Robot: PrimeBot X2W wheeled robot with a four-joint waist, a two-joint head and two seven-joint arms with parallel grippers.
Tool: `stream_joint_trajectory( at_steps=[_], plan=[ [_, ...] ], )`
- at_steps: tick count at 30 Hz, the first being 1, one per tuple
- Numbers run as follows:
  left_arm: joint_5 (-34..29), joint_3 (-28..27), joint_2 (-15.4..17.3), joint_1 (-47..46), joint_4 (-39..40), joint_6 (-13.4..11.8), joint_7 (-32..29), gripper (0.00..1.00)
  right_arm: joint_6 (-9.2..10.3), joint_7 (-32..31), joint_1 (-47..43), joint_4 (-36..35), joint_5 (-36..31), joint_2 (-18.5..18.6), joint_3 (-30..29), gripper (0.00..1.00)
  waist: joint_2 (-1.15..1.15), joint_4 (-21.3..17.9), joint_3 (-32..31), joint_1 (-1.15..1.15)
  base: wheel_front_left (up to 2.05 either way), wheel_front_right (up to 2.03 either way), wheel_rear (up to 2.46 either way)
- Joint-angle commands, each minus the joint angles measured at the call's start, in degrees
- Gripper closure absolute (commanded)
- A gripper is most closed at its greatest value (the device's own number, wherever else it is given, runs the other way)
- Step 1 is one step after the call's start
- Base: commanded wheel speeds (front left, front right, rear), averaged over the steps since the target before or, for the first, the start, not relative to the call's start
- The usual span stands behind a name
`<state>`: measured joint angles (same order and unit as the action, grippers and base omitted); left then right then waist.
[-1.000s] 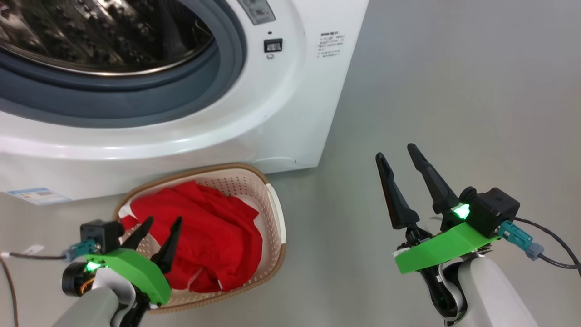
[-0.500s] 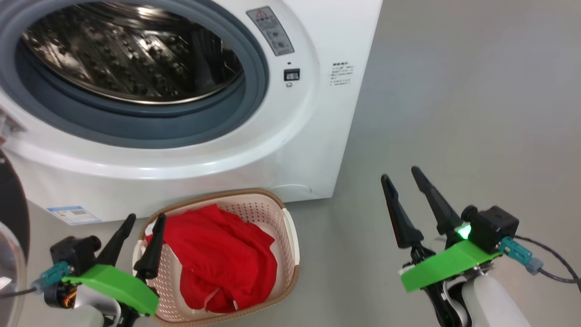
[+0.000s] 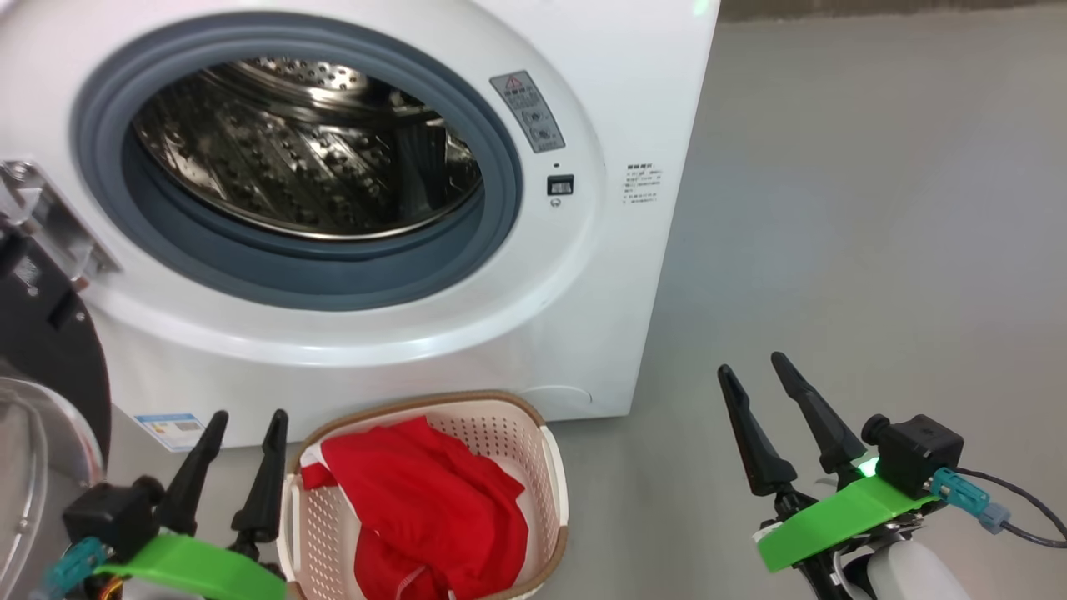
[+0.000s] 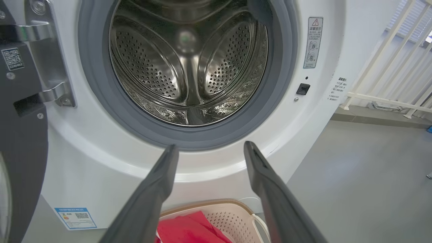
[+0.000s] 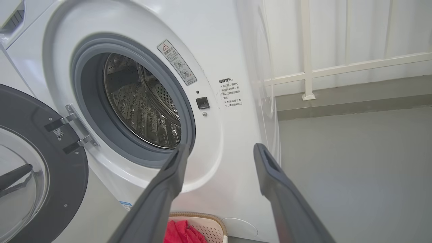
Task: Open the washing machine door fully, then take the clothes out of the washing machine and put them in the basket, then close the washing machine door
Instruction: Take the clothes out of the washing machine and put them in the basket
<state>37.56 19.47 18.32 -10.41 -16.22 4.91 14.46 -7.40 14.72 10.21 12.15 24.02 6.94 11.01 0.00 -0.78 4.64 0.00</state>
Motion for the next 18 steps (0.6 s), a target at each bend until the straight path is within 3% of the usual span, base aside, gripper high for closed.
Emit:
stream_joint_trajectory(
  at_steps=[1,18],
  plan=[
    [-0.9,-3.1,1.7,0.2,2.5,-0.9,0.5,0.00,-0.09,0.3,-0.2,-1.1,0.5,0.5,1.7,0.00,0.00,0.4,-1.6,0.00,0.00,0.00,0.00],
    [-4.3,-9.4,0.4,9.1,13.8,-4.7,0.5,0.00,-0.09,0.3,-2.9,-1.4,2.4,3.3,1.4,0.00,0.00,0.6,-5.2,0.00,0.00,0.00,0.00]
  ],
)
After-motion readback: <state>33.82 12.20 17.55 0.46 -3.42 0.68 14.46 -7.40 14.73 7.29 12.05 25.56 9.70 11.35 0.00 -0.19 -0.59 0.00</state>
